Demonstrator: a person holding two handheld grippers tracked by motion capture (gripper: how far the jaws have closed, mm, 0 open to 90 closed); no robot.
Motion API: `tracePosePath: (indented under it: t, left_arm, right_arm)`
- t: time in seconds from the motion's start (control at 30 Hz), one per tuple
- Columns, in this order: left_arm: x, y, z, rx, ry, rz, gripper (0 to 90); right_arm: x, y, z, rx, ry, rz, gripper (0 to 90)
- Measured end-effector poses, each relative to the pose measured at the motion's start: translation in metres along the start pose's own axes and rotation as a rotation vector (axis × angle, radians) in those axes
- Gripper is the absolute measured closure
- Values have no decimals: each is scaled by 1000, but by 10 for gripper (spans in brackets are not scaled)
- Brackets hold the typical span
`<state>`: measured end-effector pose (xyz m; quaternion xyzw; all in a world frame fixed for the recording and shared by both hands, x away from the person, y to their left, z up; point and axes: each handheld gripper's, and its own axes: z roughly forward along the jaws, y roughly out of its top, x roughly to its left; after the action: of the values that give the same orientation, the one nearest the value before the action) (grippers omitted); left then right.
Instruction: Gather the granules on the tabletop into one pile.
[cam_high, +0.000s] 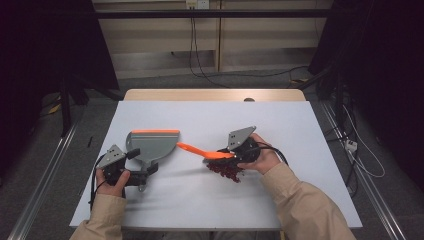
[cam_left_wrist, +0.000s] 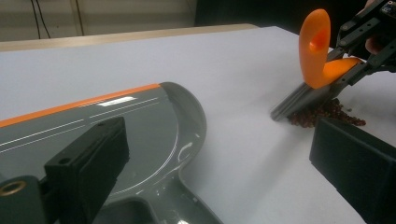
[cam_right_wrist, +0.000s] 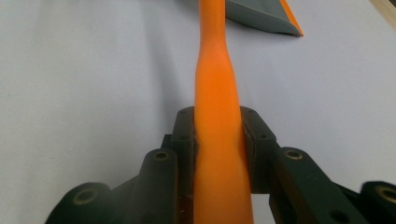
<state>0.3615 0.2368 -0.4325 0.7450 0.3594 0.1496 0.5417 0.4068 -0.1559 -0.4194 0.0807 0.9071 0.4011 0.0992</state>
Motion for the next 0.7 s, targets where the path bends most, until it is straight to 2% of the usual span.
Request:
tracePosePath:
  t: [0.17, 0.27, 0.33, 0.4, 0.43, 0.47, 0.6, 0.7]
  left_arm:
    - [0, 0, 0, 0, 0, 0, 44]
    - [0, 0, 0, -1, 0, 0, 45]
    - [0, 0, 0, -1, 0, 0, 45]
    - [0, 0, 0, -1, 0, -1, 45]
    - [0, 0, 0, -1, 0, 0, 45]
    - [0, 0, 0, -1, -1, 0, 45]
    - [0, 0, 1, 3, -2, 2, 45]
    - [0, 0, 1, 4, -3, 2, 45]
  right_arm:
    - [1, 0, 0, -3, -7, 1, 713]
    - [-1, 1, -2, -23, -13, 25, 714]
    - [-2, 1, -3, -38, -34, 41, 714]
    - [-4, 2, -5, -63, -33, 70, 714]
    - [-5, 3, -7, -71, -47, 82, 714]
    - [-6, 3, -8, -81, -56, 104, 714]
    - [-9, 8, -15, -107, -122, 252, 713]
    - [-11, 9, -17, -120, -173, 343, 714]
